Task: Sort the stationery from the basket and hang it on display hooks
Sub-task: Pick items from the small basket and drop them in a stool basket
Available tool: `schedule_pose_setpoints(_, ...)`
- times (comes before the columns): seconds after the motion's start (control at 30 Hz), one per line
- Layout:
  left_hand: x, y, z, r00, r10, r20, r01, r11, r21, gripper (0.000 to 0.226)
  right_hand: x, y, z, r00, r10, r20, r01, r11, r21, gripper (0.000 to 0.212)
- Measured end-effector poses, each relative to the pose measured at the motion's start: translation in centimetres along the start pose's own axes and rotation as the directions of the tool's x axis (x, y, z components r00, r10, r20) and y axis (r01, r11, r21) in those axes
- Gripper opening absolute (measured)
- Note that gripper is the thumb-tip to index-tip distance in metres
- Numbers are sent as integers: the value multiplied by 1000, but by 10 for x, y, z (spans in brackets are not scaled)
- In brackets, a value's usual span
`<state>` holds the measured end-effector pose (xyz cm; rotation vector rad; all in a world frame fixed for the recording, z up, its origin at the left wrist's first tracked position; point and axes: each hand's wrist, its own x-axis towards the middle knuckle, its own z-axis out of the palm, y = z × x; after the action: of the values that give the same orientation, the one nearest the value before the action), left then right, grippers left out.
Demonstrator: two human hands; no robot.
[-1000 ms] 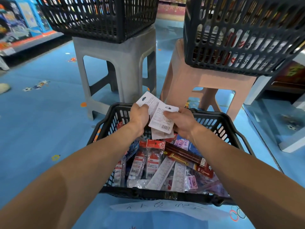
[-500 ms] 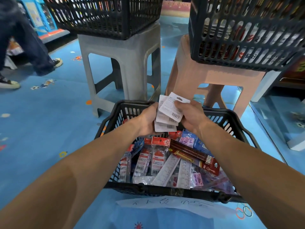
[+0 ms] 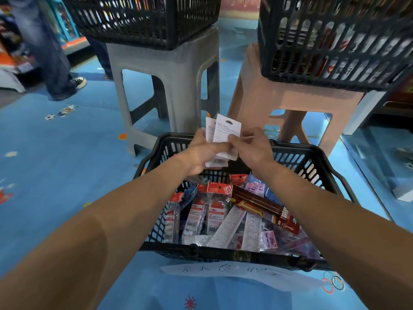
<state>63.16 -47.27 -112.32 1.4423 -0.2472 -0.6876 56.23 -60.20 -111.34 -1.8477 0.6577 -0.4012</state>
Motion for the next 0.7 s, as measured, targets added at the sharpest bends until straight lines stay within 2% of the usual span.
schedule_pose_setpoints(0.1,2,-2,3,994,105,-39,-97,981,170,66,-8,-7,6,959,44,280,-99,978,183,42)
schedule_pose_setpoints(0.2,-2,2,8,986,164,32,-167,954,248,59,-11,-14,8,906,72,416,-153,974,164,50)
schedule_pose_setpoints(0.27,-7,5,13,979,139,149,-166,969,185,54,-13,-18,6,911,106,398,-166,979,119,52)
schedule_pose_setpoints(0.33,-9,9,13,971,32,239,-59,993,107,63,-11,-18,1,921,120,370,-178,976,127,43)
schedule_pose_setpoints(0.4,-10,15,9,954,-46,297,50,999,-3,55,-8,-17,-8,914,113,389,-197,963,183,35)
schedule_pose_setpoints(0.47,-7,20,5,950,-83,301,144,972,-185,49,-5,-15,-18,909,131,395,-232,947,221,35)
schedule_pose_setpoints(0.53,-6,22,5,961,-79,264,163,935,-315,51,-4,-14,-24,921,163,354,-254,940,228,36)
schedule_pose_setpoints(0.6,-3,22,10,971,-60,230,136,934,-329,49,-3,-12,-27,943,174,285,-246,939,242,41)
schedule_pose_setpoints(0.7,-3,19,20,971,-51,233,116,954,-276,33,-3,-10,-33,950,182,254,-247,935,254,43)
